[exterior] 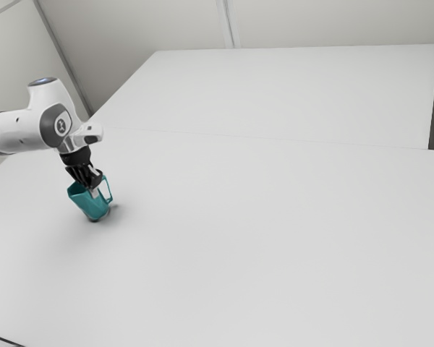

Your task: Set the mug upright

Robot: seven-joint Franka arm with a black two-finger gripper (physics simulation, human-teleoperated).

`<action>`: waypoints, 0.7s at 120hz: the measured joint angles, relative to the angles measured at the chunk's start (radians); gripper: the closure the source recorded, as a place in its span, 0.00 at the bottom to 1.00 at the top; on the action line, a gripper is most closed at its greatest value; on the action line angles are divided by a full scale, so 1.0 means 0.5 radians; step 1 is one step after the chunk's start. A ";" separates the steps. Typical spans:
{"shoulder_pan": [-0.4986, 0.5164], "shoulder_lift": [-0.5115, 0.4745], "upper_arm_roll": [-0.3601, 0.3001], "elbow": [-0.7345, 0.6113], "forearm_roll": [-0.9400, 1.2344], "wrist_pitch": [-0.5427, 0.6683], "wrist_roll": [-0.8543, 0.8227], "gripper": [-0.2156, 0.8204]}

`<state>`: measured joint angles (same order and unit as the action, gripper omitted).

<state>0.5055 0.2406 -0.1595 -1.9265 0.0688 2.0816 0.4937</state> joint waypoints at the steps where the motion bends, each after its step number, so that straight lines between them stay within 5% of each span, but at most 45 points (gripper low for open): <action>1: 0.000 0.000 0.000 -0.001 0.000 0.001 -0.005 0.95; 37: -0.004 -0.009 -0.003 -0.002 0.000 0.006 -0.150 0.43; 60: -0.044 -0.071 -0.016 0.283 0.003 -0.164 -0.215 0.30; 84: -0.063 -0.315 -0.214 0.569 -0.045 -0.632 -0.337 0.24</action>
<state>0.4738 0.0830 -0.2663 -1.6417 0.0461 1.7658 0.3250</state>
